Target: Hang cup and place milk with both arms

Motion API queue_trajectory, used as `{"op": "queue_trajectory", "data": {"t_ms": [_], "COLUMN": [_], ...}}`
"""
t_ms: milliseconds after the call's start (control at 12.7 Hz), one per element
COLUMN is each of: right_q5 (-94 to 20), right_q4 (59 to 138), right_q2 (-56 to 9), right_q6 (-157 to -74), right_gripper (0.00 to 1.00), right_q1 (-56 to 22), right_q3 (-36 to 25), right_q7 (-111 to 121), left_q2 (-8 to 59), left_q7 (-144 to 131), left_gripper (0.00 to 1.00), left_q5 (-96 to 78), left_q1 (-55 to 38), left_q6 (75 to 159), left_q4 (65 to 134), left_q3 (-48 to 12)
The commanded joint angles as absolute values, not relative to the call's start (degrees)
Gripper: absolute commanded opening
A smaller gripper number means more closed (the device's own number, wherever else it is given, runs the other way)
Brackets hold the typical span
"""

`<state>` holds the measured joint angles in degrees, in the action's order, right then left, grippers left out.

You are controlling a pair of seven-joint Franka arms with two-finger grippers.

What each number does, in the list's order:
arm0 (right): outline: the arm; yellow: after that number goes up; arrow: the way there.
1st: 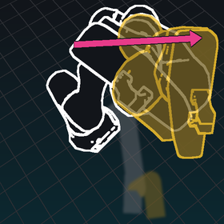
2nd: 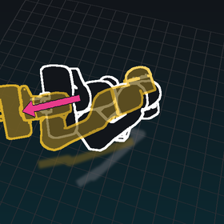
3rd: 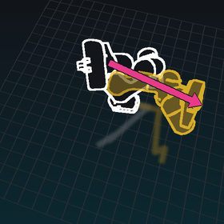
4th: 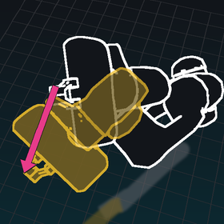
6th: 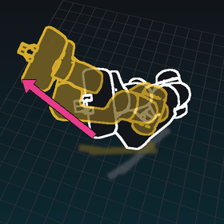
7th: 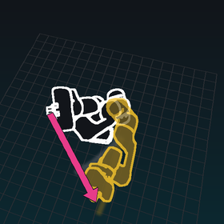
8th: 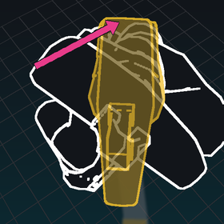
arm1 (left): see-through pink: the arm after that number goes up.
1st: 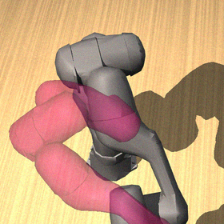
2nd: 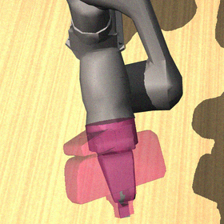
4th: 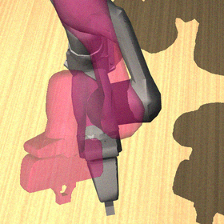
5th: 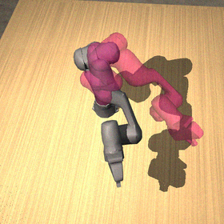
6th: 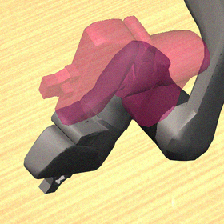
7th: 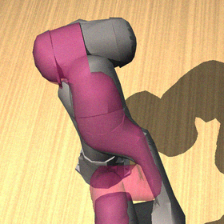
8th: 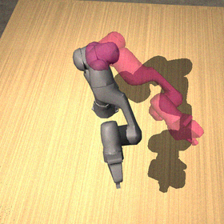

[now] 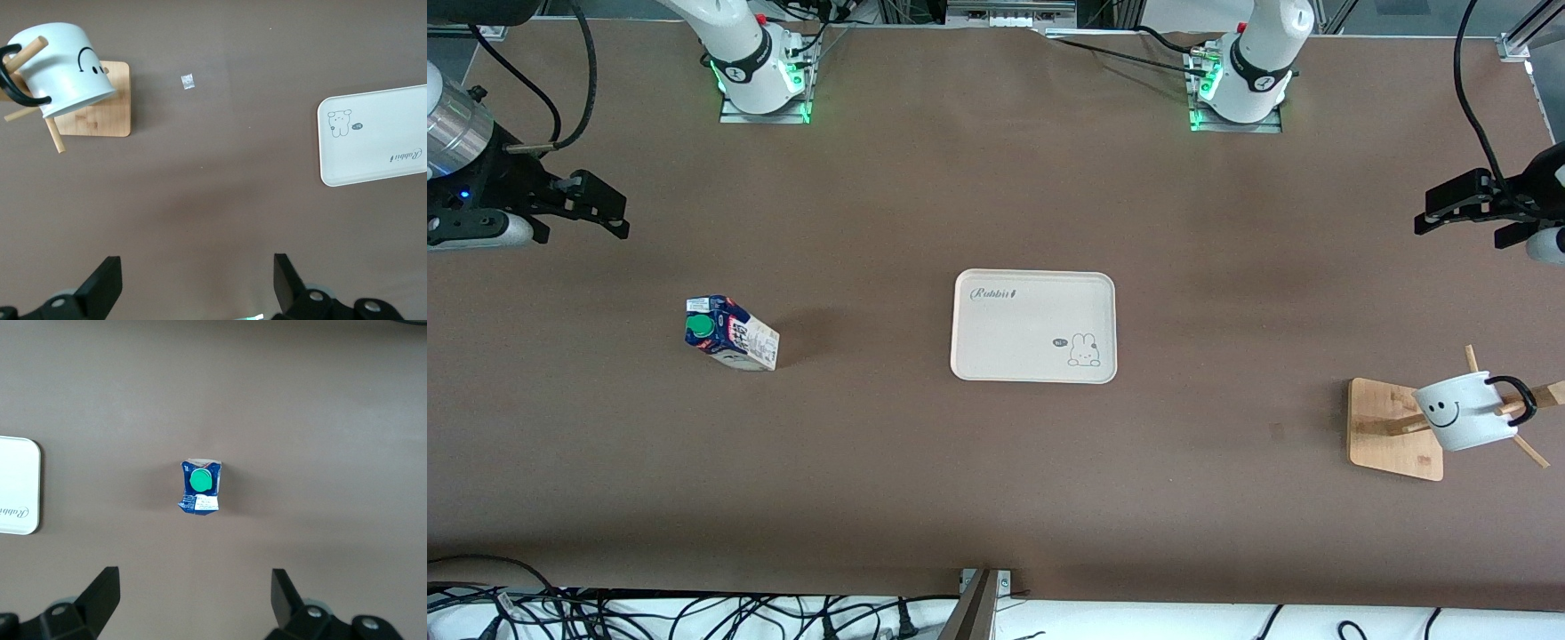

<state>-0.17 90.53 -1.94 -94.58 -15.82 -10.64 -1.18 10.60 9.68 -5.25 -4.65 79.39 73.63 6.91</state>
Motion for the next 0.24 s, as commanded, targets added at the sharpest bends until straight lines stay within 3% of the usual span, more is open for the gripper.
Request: {"op": "queue_trajectory", "data": {"t_ms": [0,158], "right_q5": [0.0,0.1], "right_q4": [89.8,89.8], "right_q2": [-2.0,-2.0], "right_q6": [-94.6,-94.6], "right_gripper": [1.0,1.0], "right_q1": [-15.6,-15.6], "right_q3": [-10.4,-10.4], "right_q7": [-1.1,-1.1], "left_q2": [8.8,5.5], "left_q7": [6.7,3.3], "left_gripper": [1.0,1.0], "left_q5": [-4.1,-3.6], "left_q1": [-10.7,-11.4], "left_q6": [82.1,84.8], "left_q4": [74.8,79.8], "left_q3": [12.0,12.3]}}
